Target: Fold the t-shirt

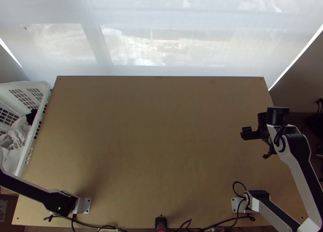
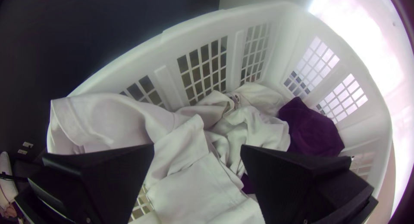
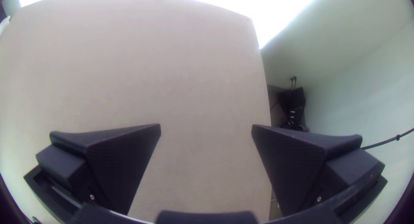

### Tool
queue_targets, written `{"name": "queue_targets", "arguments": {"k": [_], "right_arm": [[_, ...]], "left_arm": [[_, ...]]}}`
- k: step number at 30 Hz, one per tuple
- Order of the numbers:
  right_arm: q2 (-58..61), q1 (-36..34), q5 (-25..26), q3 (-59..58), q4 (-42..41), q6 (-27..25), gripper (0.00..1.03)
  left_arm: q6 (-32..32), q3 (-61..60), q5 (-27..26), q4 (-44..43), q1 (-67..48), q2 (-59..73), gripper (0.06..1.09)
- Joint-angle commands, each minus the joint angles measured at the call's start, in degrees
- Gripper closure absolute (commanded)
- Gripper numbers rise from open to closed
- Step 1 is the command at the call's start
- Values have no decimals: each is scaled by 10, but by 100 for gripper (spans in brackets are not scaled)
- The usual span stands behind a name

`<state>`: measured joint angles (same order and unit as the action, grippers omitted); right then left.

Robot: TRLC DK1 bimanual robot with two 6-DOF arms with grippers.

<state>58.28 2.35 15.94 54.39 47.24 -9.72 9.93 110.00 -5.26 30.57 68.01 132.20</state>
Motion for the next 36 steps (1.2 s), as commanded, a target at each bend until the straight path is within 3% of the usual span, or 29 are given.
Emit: {"name": "queue_targets", "arguments": {"k": [1, 11, 19, 36], "right_arm": [[0, -5, 8, -3, 1, -7, 5], [-2, -8, 24, -3, 5, -22, 5], [-1, -9, 28, -9, 5, -26, 5], [-1, -14, 30, -23, 1, -27, 5]], "left_arm": [[5, 125, 22, 64, 4, 104, 11], [5, 168, 31, 84, 4, 170, 11], [-5, 179, 63, 44, 12, 174, 11], [-12, 181, 82, 11, 34, 129, 11]]}}
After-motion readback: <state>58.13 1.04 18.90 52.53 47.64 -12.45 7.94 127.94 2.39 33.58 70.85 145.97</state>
